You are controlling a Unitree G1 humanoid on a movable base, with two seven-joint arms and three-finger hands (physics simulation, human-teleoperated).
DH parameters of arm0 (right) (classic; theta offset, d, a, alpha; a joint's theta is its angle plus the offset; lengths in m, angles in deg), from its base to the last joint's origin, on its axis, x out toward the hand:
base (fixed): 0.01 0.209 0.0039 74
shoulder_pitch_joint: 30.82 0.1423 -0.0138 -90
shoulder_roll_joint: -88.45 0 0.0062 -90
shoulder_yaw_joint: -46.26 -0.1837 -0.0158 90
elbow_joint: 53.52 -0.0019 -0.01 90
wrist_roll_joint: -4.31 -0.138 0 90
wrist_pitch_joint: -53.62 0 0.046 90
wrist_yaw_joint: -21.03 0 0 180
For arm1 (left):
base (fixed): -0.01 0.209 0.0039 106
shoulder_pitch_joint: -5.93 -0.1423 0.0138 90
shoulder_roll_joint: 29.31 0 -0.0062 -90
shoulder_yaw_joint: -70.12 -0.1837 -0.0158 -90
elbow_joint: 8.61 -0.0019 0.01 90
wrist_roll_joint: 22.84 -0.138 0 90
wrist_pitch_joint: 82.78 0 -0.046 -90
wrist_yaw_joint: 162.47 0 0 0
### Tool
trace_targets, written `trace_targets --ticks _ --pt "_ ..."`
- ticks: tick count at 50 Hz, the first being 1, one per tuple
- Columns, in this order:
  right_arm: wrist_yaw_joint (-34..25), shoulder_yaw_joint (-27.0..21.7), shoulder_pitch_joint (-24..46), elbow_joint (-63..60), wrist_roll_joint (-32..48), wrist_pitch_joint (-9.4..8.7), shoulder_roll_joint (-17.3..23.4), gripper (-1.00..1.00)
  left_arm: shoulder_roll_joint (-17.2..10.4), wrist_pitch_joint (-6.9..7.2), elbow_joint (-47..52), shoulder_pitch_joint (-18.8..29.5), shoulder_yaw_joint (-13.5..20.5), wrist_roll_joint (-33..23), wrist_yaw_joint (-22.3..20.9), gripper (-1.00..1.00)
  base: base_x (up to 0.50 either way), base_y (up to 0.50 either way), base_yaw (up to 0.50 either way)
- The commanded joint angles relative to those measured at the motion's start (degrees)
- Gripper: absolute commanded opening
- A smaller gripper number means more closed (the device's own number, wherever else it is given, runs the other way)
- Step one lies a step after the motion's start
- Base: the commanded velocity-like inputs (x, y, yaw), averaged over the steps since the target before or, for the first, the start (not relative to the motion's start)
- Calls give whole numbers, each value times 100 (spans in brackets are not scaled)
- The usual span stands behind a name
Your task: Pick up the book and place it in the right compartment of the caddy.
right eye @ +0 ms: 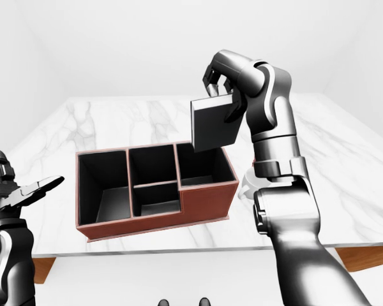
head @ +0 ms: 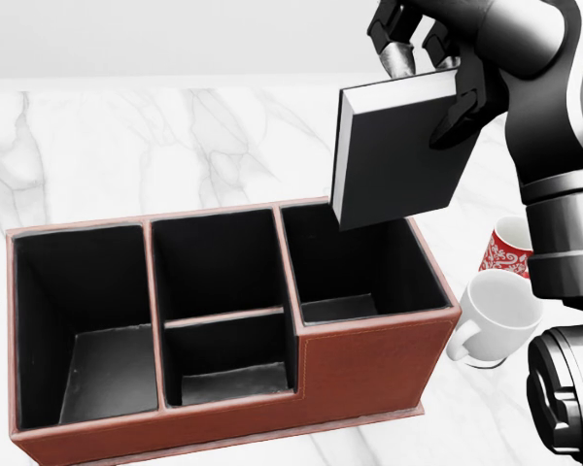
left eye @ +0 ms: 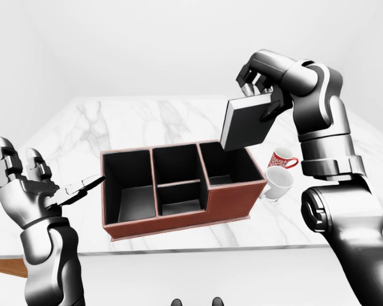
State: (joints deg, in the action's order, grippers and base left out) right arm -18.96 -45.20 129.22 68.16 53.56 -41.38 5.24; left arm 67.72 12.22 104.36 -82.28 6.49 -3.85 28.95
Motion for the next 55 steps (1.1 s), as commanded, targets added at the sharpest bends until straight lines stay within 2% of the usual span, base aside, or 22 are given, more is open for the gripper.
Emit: trace_targets --ticks 1,23,55 --pt "0 -27 -45 212 235 0 -174 -100 -2 0 -72 11 -13 -11 -7 100 0 0 0" --pt "0 68 -115 344 282 0 -505 -100 -7 0 -64 7 -28 -2 1 100 0 0 0" --pt "0 106 -175 598 234 0 -624 -100 -3 0 -82 9 -26 -1 -6 100 0 0 0"
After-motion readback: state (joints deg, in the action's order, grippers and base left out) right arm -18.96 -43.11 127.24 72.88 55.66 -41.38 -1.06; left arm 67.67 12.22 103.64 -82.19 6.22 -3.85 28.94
